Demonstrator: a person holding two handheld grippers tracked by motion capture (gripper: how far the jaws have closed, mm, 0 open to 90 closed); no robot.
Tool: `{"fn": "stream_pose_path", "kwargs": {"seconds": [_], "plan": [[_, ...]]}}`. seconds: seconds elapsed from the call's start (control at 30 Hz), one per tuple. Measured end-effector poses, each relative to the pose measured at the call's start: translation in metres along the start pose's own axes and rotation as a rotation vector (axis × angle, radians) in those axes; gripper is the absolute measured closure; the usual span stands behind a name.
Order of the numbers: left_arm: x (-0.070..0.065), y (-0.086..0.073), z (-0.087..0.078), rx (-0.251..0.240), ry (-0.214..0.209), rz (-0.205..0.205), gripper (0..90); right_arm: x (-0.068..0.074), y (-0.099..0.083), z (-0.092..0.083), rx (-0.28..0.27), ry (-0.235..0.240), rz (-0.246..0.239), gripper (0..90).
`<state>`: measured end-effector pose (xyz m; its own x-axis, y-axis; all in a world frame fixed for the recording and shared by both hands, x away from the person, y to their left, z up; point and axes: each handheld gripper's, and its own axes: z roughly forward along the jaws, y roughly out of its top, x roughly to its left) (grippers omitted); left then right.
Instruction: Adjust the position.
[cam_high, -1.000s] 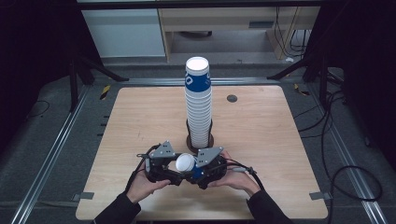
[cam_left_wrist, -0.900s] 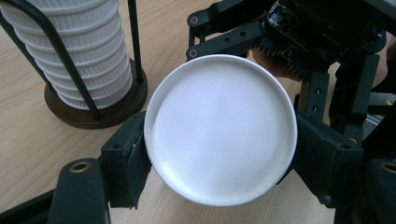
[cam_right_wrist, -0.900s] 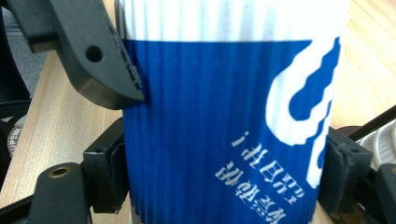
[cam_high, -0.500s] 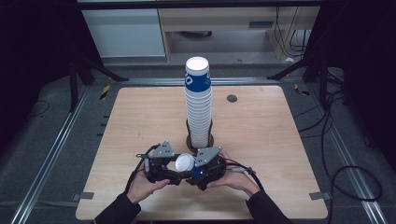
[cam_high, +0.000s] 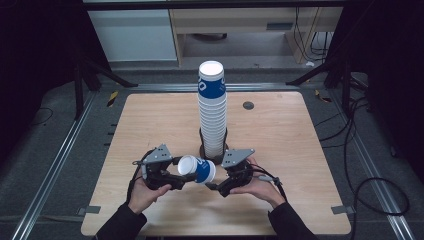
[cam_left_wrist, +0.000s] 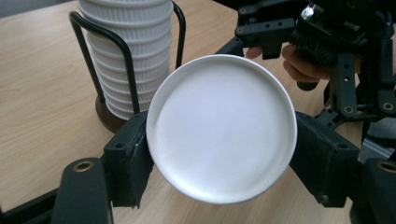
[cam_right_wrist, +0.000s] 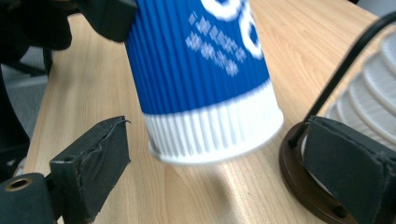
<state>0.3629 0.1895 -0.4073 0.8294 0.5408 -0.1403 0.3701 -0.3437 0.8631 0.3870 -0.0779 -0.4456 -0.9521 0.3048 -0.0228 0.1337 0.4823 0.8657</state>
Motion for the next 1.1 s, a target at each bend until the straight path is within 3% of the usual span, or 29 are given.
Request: {"fn": "stream_pose_path", "kwargs": {"seconds": [0.33,0.83,1.1], "plan": [[-0.001,0.000,-0.004,-0.078,-0.044,-0.007,27.2,-0.004,-0.003,-0.002,-0.053,0.017,0.034,7.3],[-0.012,0.001,0.003,-0.078,-0.127,0.007,27.4,0.005,0.001,0.008,-0.091,0.072,-0.002,8.0],[-0.010,0.001,0.004,-0.075,-0.136,0.003,27.2,0.006,0.001,0.009,-0.086,0.075,-0.023,13.7]]}}
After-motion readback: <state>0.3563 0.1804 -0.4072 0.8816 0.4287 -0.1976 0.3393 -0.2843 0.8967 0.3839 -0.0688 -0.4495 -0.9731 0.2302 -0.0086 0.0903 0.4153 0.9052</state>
